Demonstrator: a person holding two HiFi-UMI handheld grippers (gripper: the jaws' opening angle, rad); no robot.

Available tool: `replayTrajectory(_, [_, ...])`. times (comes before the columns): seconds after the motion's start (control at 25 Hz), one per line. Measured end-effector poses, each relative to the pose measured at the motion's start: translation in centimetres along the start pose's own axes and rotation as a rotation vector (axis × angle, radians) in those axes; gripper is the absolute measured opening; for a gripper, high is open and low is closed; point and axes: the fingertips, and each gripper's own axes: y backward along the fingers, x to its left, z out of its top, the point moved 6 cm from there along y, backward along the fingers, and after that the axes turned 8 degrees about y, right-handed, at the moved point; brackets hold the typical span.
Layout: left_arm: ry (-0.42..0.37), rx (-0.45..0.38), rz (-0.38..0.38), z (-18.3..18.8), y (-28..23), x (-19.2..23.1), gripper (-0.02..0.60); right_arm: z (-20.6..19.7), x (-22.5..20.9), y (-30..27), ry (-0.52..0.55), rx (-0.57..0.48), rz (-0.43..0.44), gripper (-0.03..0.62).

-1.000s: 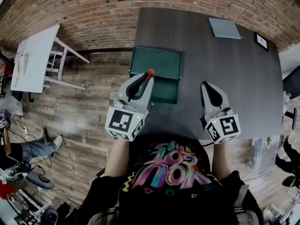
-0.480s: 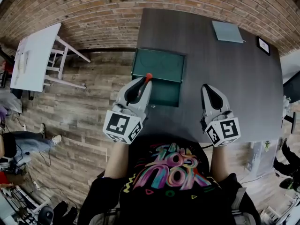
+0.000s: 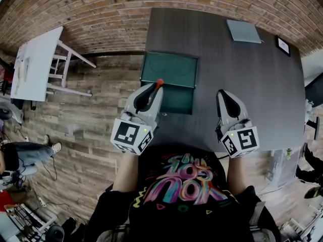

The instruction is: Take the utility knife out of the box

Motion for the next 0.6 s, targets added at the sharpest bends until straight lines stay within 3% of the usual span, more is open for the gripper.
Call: replayTrajectory(0.6, [0.018,0.012,-0.002,-0.42,-0.49,0.03,0.051,0.03,-0.2,-0.12,0.004,0.013,0.003,-0.002])
